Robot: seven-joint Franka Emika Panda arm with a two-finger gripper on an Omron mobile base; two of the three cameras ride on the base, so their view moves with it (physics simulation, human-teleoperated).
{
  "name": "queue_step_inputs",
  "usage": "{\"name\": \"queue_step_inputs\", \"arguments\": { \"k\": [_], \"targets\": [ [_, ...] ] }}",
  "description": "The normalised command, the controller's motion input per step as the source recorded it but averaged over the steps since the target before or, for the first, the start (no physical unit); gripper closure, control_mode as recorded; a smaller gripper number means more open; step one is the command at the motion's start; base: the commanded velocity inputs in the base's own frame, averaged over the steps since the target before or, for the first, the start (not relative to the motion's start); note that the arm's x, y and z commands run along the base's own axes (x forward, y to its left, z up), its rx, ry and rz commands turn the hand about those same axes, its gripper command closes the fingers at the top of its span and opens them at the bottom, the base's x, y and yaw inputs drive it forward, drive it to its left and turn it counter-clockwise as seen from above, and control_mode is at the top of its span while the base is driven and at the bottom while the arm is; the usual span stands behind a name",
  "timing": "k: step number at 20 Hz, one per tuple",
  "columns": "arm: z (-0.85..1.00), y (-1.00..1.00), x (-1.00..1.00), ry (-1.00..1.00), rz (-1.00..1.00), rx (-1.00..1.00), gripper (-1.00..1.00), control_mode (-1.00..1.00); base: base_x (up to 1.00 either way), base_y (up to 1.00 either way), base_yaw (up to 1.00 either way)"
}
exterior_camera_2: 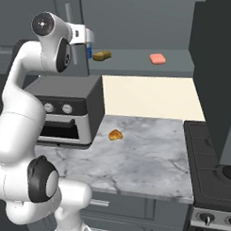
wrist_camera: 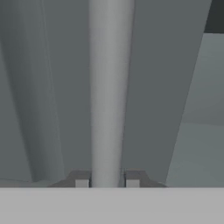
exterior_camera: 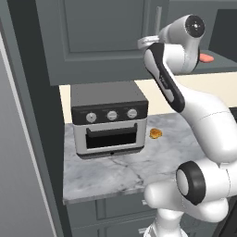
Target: Pick the sponge and bar soap from the cabinet and place them on the counter.
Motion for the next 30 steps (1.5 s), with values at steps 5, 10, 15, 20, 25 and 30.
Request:
{"name": "queue_step_inputs", "arguments": {
  "k": [5, 10, 15, 20, 25, 30],
  "targets": [
    [0.00, 0.00, 0.00, 0.00, 0.00, 0.00, 1.00, -1.00, 0.00, 0.00, 0.00],
    [0.00, 0.03, -0.05, 0.00, 0.00, 0.00, 1.00, -1.00, 0.00, 0.00, 0.00],
    [0.00, 0.07, -0.43, -0.01, 0.00, 0.00, 1.00, -1.00, 0.00, 0.00, 0.00],
    [0.00, 0.02, -0.57, -0.04, -0.01, 0.00, 1.00, -1.00, 0.00, 0.00, 0.00],
    [0.00, 0.01, -0.66, -0.04, -0.02, 0.00, 1.00, -1.00, 0.00, 0.00, 0.00],
    [0.00, 0.00, -0.68, -0.03, -0.03, 0.00, 1.00, -1.00, 0.00, 0.00, 0.00]
  ]
}}
